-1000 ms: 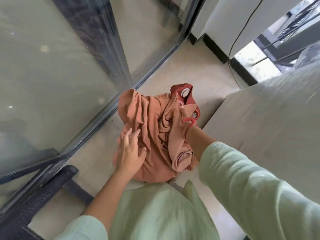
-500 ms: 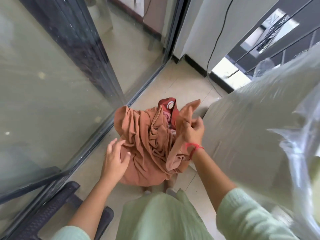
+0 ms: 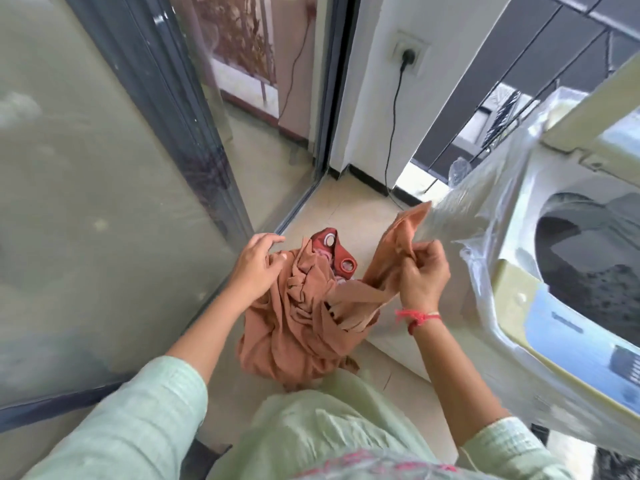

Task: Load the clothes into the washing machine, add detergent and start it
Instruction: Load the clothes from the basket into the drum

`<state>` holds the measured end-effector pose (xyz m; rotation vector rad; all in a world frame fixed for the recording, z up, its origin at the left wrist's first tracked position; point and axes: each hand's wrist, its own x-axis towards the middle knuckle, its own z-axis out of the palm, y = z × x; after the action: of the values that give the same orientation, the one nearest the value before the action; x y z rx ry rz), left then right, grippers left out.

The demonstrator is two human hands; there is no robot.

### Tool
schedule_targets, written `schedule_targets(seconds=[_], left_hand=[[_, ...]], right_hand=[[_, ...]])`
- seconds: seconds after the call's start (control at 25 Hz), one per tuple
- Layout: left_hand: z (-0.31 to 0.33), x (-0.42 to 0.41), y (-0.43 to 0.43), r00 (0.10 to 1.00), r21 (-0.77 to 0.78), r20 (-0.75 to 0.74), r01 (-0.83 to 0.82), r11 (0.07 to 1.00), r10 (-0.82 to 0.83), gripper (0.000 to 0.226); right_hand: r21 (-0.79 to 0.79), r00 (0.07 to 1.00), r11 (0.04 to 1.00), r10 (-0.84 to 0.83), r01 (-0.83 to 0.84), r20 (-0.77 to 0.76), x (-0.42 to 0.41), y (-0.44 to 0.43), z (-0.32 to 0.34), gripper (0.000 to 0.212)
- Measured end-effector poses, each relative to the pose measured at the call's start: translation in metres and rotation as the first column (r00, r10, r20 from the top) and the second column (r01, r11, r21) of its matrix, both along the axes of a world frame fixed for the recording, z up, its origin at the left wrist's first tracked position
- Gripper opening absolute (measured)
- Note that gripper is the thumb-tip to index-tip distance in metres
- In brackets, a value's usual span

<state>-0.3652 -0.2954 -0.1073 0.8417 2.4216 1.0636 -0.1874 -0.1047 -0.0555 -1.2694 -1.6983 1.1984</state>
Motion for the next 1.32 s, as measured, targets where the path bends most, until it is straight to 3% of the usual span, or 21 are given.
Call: schedule_targets(seconds=[0.2, 0.24, 0.32, 0.4, 0.48, 0.6, 0.72, 0.8, 0.88, 0.96, 1.16, 1.28, 1.32], left_hand=[[0.032, -0.008, 0.016, 0.995, 0.018, -0.048, 0.085, 0.996, -0.084, 0.027], [0.039, -0.007, 0.019, 0.993, 0.011, -0.054, 0.103, 0.995, -0.102, 0.031], [0.055, 0.0, 0.025, 0.985, -0.008, 0.026, 0.172, 0.985, -0.172, 0.063], [0.066, 0.014, 0.034, 0.954, -0.059, 0.087, 0.294, 0.954, -0.288, 0.098], [0.067, 0.028, 0.045, 0.887, -0.201, -0.043, 0.443, 0.873, -0.46, 0.113], [0.052, 0.045, 0.056, 0.806, -0.34, -0.106, 0.521, 0.783, -0.582, 0.1], [0.041, 0.048, 0.055, 0.821, -0.297, -0.248, 0.441, 0.847, -0.514, 0.043], [0.041, 0.036, 0.046, 0.84, -0.232, -0.348, 0.353, 0.906, -0.416, 0.023], [0.049, 0.017, 0.031, 0.875, -0.109, -0.401, 0.248, 0.963, -0.271, 0.035], [0.065, -0.004, 0.015, 0.893, 0.035, -0.439, 0.13, 0.991, -0.102, 0.041], [0.116, -0.045, -0.026, 0.828, 0.258, -0.526, -0.06, 0.964, 0.192, 0.034], [0.139, -0.064, -0.036, 0.766, 0.329, -0.542, -0.185, 0.926, 0.345, 0.031], [0.146, -0.069, -0.036, 0.759, 0.358, -0.524, -0.216, 0.908, 0.388, 0.03]], right_hand=[[0.281, 0.957, 0.96, 0.078, 0.005, -0.281, -0.004, 0.008, 0.093, 0.041], [0.336, 0.926, 0.941, 0.101, 0.029, -0.364, -0.004, 0.013, 0.119, 0.041], [0.415, 0.843, 0.905, 0.15, 0.093, -0.516, -0.004, 0.025, 0.171, 0.04], [0.427, 0.761, 0.898, 0.201, 0.108, -0.617, -0.003, 0.032, 0.206, 0.036], [0.356, 0.724, 0.934, 0.218, 0.041, -0.655, 0.0, 0.027, 0.218, 0.029], [0.265, 0.694, 0.961, 0.242, -0.076, -0.678, 0.0, 0.017, 0.219, 0.038], [0.354, 0.75, 0.929, 0.309, -0.107, -0.584, 0.002, 0.024, 0.222, 0.048], [0.403, 0.866, 0.913, 0.25, -0.062, -0.433, 0.005, 0.039, 0.22, 0.054], [0.423, 0.964, 0.905, 0.148, -0.043, -0.219, 0.009, 0.052, 0.214, 0.055], [0.43, 0.996, 0.901, 0.088, -0.065, -0.035, 0.013, 0.058, 0.202, 0.055], [0.358, 0.99, 0.932, 0.01, -0.06, 0.139, 0.013, 0.072, 0.181, 0.051], [0.362, 0.967, 0.919, 0.065, -0.155, 0.248, 0.009, 0.081, 0.176, 0.031], [0.358, 0.951, 0.904, 0.132, -0.232, 0.281, 0.006, 0.081, 0.175, 0.036]])
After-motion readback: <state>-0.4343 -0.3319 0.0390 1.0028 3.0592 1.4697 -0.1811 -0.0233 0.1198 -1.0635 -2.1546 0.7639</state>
